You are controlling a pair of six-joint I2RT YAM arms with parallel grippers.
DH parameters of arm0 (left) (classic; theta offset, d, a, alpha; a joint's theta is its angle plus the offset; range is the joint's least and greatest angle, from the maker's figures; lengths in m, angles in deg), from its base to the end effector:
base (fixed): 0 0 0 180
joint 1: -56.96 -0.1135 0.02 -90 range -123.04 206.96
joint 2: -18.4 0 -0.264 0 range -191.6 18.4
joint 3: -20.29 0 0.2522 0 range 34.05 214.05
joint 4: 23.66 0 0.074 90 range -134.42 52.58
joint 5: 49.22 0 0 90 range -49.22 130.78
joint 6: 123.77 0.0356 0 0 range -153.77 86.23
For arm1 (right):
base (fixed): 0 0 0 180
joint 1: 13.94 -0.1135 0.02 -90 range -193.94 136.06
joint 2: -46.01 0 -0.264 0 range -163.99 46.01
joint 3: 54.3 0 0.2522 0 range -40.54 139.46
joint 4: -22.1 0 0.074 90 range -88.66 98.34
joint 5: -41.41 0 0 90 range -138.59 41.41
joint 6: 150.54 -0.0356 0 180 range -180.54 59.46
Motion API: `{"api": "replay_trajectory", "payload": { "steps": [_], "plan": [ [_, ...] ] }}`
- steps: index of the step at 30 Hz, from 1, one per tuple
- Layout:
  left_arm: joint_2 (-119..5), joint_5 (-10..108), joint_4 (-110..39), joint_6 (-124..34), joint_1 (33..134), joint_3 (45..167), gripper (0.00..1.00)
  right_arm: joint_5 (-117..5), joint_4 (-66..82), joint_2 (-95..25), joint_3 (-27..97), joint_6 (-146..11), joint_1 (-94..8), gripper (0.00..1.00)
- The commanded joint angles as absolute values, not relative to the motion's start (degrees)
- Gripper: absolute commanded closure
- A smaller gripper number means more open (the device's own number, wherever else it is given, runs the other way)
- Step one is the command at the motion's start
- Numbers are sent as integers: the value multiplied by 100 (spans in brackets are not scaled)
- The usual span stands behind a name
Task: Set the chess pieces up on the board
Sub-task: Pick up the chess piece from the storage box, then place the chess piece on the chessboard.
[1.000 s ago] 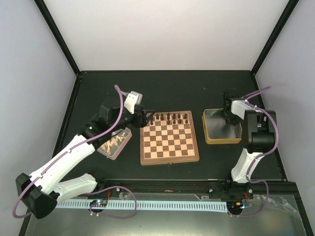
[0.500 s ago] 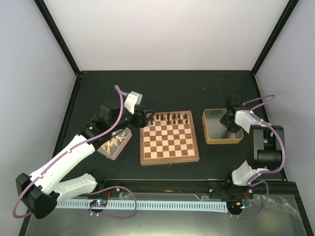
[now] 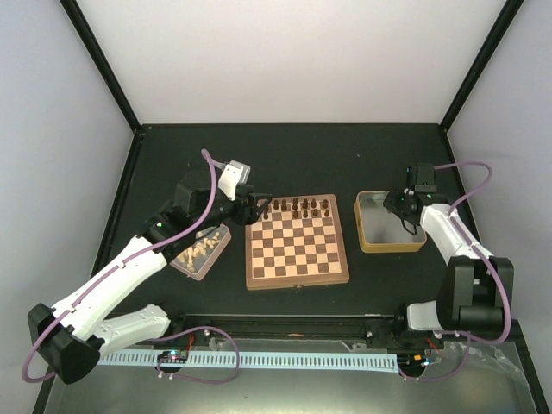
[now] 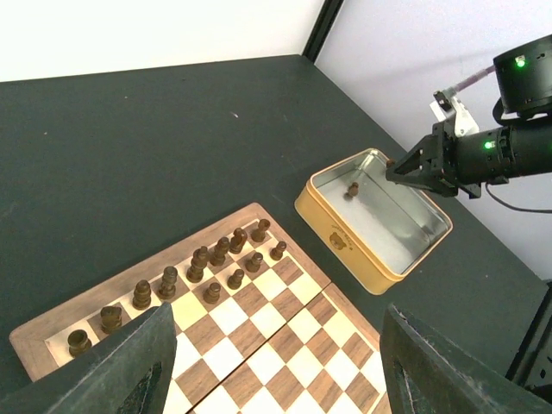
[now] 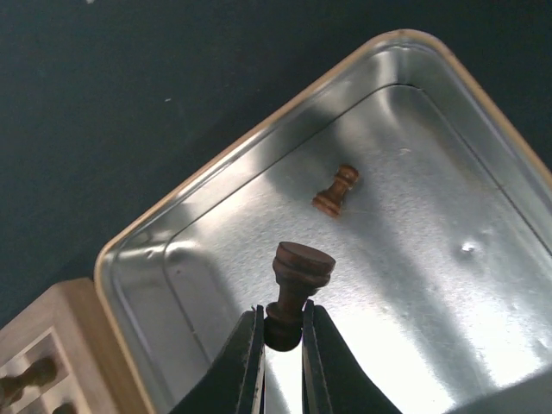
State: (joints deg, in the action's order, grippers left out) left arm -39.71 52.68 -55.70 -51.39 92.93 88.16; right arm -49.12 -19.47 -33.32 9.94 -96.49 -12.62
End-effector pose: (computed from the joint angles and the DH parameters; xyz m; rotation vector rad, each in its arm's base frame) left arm 0.1817 -0.1409 0.3391 0.4654 1.9880 -0.8055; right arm 0.2748 -0.0060 0.2157 0.8205 2.4442 0.2412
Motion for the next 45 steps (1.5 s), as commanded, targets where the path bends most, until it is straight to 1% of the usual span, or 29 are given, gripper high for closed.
{"api": "replay_trajectory", "payload": {
  "steps": [1, 6, 11, 13, 16, 19, 22, 28, 31, 36, 38, 42, 44, 45],
  "plan": [
    [-4001, 5396, -5317, -5183, 9255, 8810, 33, -5535, -1924, -3057, 999, -9253, -1331, 99],
    [-4041, 5448, -5295, -5208, 9256, 8810, 33, -6238, -1987, -2803, 992, -8855, -1614, 99],
    [-4138, 5739, -5211, -5427, 9255, 8817, 32, -7400, -1694, -2597, 891, -8179, -2402, 99],
    [-4169, 5913, -5199, -5580, 9256, 8828, 27, -8122, -1435, -2515, 786, -7743, -2839, 99],
    [-4199, 6249, -4997, -5691, 9254, 8724, 21, -8788, -873, -2280, 625, -7254, -3493, 98],
    [-4237, 6555, -4765, -5823, 9254, 8589, 18, -9384, -487, -2179, 599, -7032, -3791, 98],
    [-4311, 7005, -4657, -6027, 9247, 8569, 15, -9799, -423, -2174, 713, -6765, -3988, 98],
    [-4622, 7945, -4213, -6855, 9229, 8547, 16, -10202, -592, -2222, 947, -6273, -4312, 99],
    [-4963, 8502, -3905, -7357, 9224, 8560, 23, -10226, -609, -2302, 1021, -6217, -4351, 99],
    [-5289, 8813, -3539, -7918, 9236, 8419, 37, -10285, -503, -2325, 1096, -6275, -4390, 99],
    [-5313, 8824, -3466, -7993, 9235, 8382, 45, -10322, -457, -2325, 1097, -6323, -4393, 99],
    [-5364, 8783, -3426, -8088, 9229, 8388, 57, -10361, -429, -2327, 1064, -6329, -4402, 99],
    [-5439, 8794, -3432, -8185, 9217, 8417, 68, -10347, -419, -2333, 1056, -6333, -4413, 99],
    [-5461, 8861, -3416, -8230, 9198, 8429, 71, -10344, -412, -2332, 1046, -6349, -4409, 99]
  ]
}}
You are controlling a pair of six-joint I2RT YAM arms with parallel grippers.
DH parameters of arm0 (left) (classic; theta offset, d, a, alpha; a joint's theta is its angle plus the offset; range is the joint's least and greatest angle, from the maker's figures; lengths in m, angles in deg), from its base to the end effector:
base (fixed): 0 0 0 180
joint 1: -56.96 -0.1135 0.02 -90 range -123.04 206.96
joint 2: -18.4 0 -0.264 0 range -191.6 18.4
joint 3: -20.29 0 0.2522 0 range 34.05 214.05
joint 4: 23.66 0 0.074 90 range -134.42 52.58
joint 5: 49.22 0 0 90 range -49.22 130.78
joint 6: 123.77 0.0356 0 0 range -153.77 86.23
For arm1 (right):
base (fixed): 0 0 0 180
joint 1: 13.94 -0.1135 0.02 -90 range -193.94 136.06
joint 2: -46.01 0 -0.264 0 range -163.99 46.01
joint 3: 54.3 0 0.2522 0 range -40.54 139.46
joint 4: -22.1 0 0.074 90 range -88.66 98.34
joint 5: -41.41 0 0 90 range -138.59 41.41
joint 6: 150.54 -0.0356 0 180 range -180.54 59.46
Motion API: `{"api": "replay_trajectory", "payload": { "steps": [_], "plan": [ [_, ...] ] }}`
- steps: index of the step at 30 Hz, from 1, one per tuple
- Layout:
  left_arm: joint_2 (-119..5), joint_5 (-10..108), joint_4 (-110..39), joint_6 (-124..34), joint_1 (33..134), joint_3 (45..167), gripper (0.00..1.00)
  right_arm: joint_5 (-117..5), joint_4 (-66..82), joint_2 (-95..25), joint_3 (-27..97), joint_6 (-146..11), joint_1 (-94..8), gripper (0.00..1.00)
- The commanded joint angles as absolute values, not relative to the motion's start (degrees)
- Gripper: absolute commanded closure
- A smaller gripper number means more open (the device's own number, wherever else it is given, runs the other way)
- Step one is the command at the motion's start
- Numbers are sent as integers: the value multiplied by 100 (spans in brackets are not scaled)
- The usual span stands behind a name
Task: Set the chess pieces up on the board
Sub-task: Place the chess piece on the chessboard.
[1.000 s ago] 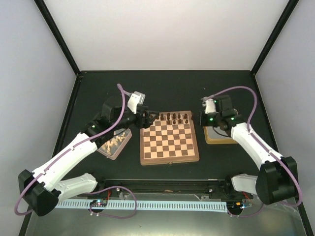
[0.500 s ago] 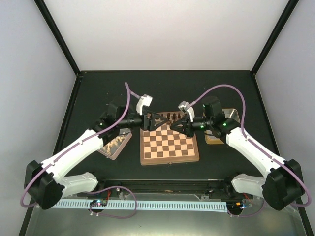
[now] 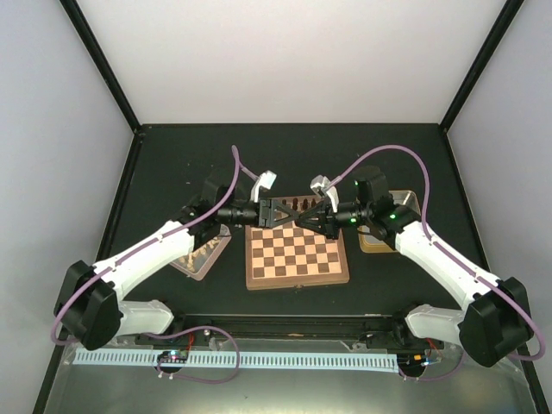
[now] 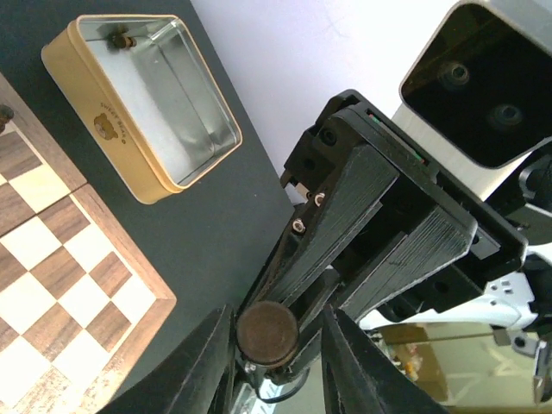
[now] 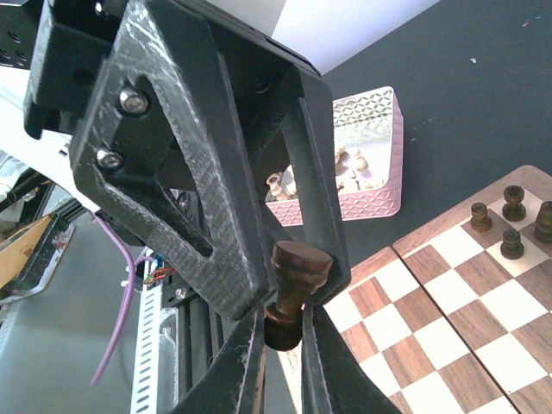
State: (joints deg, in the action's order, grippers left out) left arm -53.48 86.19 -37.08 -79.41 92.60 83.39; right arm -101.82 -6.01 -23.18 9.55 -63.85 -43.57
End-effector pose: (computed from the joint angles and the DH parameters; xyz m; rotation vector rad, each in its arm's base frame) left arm 0.2118 -0.1831 0.2885 0.4170 2.2063 -1.6323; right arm 0.2092 0.1518 0.2843 -1.0273 1.9124 1.3268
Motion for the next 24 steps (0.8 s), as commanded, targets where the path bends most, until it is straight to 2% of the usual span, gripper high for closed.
{"api": "replay_trajectory", "payload": {
  "steps": [1, 7, 12, 16, 21, 24],
  "plan": [
    [-5464, 8910, -3400, -8290, 9203, 8446, 73, -10334, -399, -2328, 1044, -6365, -4409, 99],
    [-5697, 8995, -3480, -8328, 9193, 8491, 92, -10190, -278, -2279, 1028, -6524, -4409, 98],
    [-5538, 8837, -3364, -8709, 9094, 8482, 92, -9833, 158, -1966, 786, -7203, -4410, 73],
    [-5537, 8565, -3426, -9358, 8952, 8554, 92, -9093, 2328, -1430, -173, -8981, -4414, 59],
    [-5628, 8499, -2856, -10502, 8887, 8465, 92, -8309, 2978, -1498, -388, -9990, -4461, 54],
    [-5660, 8495, -2422, -11260, 8885, 8363, 91, -8063, 2978, -1507, -349, -10018, -4589, 51]
  ]
}}
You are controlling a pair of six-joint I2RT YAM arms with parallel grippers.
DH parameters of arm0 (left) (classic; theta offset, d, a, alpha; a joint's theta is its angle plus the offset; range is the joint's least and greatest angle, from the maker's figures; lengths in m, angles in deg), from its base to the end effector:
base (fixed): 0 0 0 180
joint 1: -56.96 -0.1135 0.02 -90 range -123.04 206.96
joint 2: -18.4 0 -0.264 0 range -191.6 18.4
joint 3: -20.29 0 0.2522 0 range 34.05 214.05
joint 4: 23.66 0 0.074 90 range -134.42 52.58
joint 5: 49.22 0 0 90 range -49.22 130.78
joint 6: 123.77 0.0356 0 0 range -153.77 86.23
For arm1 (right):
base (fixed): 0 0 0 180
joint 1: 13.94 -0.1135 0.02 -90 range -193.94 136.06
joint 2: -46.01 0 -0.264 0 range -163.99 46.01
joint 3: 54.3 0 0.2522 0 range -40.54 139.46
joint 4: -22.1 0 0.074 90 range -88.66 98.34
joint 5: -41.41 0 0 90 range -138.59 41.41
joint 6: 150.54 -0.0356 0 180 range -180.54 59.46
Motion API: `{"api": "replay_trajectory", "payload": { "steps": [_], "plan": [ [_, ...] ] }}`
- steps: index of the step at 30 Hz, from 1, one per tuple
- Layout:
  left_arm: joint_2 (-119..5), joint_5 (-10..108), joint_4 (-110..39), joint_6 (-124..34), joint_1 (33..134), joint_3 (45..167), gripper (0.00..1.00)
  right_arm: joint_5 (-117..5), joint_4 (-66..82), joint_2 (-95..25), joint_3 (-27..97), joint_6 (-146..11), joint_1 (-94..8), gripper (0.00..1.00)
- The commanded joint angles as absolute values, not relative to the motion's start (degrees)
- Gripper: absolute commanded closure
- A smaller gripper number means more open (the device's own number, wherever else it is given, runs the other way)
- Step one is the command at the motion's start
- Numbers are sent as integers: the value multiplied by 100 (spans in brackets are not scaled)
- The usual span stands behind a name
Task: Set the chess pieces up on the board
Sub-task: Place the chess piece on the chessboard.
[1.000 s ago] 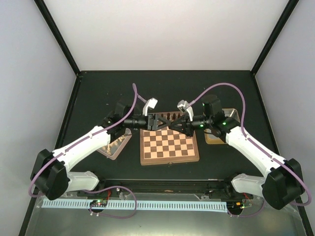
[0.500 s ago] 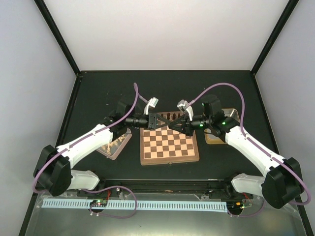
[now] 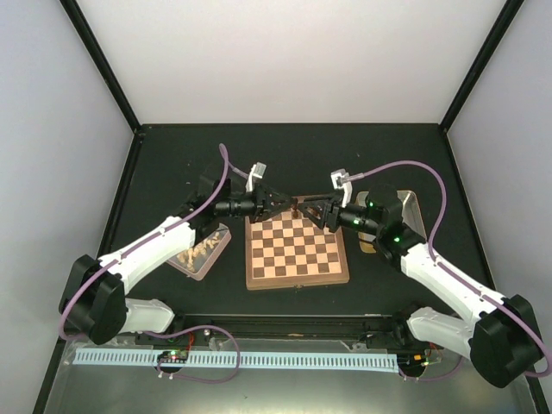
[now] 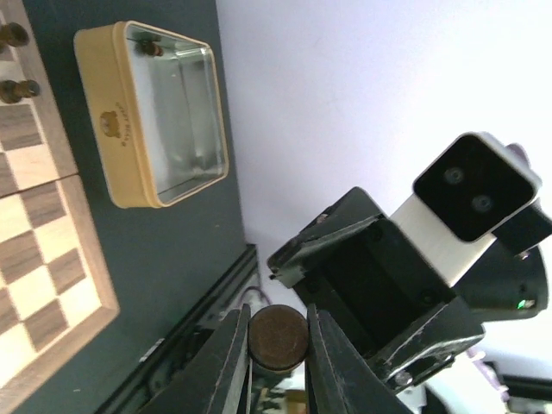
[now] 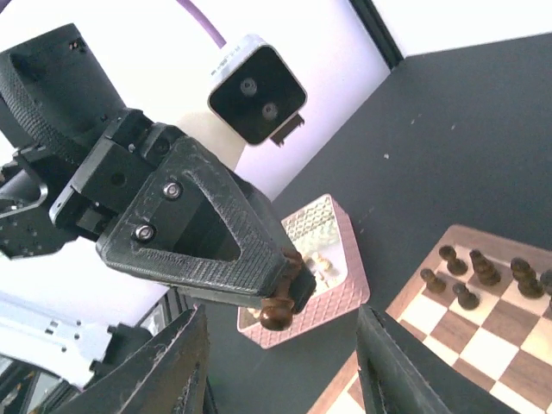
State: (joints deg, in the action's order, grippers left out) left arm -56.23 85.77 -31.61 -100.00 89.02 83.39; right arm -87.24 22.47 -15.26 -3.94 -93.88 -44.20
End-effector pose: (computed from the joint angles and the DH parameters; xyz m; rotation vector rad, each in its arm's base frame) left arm 0.2330 -0.1756 0.2846 -0.0309 2.3066 -1.7836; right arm 0.1968 0.1406 0.2786 -0.4905 1.8684 1.3649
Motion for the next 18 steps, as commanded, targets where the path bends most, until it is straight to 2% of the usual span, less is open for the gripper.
{"api": "replay_trajectory", "payload": {
  "steps": [1, 7, 14, 18],
  "plan": [
    [-5684, 8550, -2235, -11556, 8882, 8317, 91, -7944, 2851, -1501, -307, -9883, -4646, 50],
    [-5685, 8762, -1560, -12990, 8882, 8093, 91, -7713, 2247, -1464, -69, -8895, -4700, 51],
    [-5614, 8833, -1545, -13523, 8892, 8048, 90, -7662, 1827, -1470, 183, -8071, -4708, 54],
    [-5626, 8825, -1402, -13731, 8895, 7994, 90, -7945, 1869, -1488, 177, -7932, -4744, 52]
  ]
}}
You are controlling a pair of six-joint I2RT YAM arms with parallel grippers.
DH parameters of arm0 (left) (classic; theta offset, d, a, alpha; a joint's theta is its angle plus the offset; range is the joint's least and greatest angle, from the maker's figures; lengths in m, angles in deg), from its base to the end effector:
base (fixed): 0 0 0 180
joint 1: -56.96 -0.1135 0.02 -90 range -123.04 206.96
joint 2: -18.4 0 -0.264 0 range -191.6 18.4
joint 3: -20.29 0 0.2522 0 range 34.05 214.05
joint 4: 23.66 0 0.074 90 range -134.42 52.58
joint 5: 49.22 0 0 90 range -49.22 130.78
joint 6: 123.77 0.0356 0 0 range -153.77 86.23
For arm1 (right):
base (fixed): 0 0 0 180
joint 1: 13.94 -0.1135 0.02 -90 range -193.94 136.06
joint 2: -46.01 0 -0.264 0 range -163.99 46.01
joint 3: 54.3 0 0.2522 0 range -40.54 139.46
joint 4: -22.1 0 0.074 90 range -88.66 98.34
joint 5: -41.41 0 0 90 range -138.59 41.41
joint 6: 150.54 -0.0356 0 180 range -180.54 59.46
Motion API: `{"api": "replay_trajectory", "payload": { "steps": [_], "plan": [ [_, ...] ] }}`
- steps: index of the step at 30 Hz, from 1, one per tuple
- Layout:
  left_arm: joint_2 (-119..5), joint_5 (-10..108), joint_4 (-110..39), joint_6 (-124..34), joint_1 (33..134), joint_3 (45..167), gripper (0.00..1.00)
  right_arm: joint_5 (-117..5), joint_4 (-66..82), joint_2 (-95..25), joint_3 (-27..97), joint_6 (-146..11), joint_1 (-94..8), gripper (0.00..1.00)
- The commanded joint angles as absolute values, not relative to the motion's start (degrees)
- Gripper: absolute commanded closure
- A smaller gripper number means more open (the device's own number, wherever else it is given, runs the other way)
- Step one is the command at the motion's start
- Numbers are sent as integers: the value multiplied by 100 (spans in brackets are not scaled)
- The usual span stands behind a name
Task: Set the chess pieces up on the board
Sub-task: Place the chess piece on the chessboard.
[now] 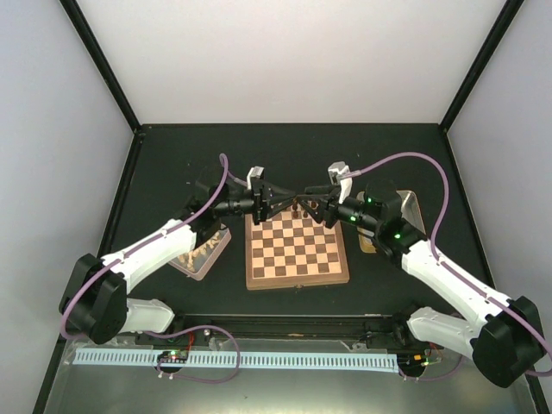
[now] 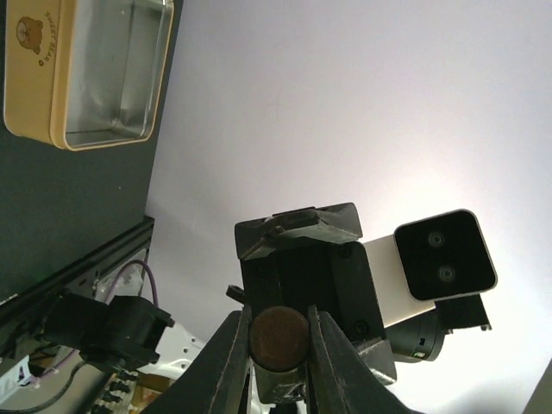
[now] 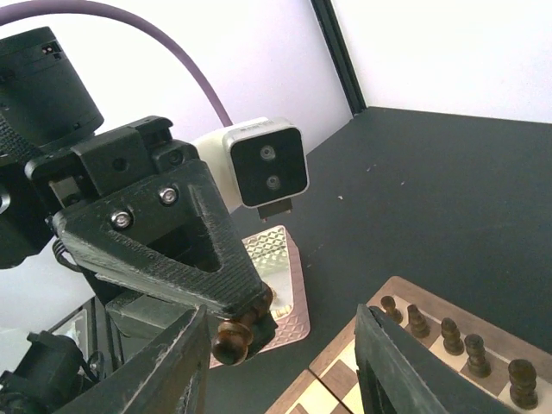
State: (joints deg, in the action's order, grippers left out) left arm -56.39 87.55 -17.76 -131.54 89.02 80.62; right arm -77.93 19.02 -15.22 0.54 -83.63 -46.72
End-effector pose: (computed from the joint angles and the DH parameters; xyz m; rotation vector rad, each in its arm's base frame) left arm 0.2339 -0.1771 0.2906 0.4965 -2.2506 2.0798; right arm 0.1984 0.1485 0.2996 -0.5545 1.7750 1.1403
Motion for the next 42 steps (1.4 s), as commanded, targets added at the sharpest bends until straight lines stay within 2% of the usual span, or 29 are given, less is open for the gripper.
{"api": "replay_trajectory", "payload": {
  "steps": [1, 5, 7, 16, 21, 23, 26, 30, 35, 42],
  "plan": [
    [-5637, 8829, -1396, -13758, 8896, 8005, 90, -7978, 1871, -1494, 186, -7896, -4769, 51],
    [-5659, 8809, -1391, -13804, 8891, 8024, 90, -7958, 1824, -1607, 270, -7817, -4940, 50],
    [-5674, 8813, -1384, -13833, 8896, 8010, 90, -7853, 1787, -1707, 320, -7801, -5000, 54],
    [-5577, 8798, -1339, -13912, 8938, 7844, 89, -7353, 1948, -1787, 386, -8003, -5079, 84],
    [-5595, 8816, -1178, -14001, 8983, 7806, 88, -7173, 1856, -1800, 435, -8060, -5104, 95],
    [-5597, 8805, -1173, -13974, 8977, 7800, 82, -7093, 1692, -1796, 477, -8115, -5107, 97],
    [-5459, 8565, -1795, -13379, 8962, 7832, 59, -6802, 974, -1823, 743, -8249, -5107, 99],
    [-4970, 7811, -3417, -11911, 8868, 7830, 41, -6556, -1076, -2220, 1384, -8363, -5110, 98],
    [-4172, 6259, -5035, -10310, 8590, 7475, 36, -6267, -3072, -3184, 1884, -8387, -5172, 99],
    [-2963, 3977, -6012, -8384, 8393, 7603, 31, -5939, -3962, -4588, 3161, -8331, -5424, 99]
  ]
}}
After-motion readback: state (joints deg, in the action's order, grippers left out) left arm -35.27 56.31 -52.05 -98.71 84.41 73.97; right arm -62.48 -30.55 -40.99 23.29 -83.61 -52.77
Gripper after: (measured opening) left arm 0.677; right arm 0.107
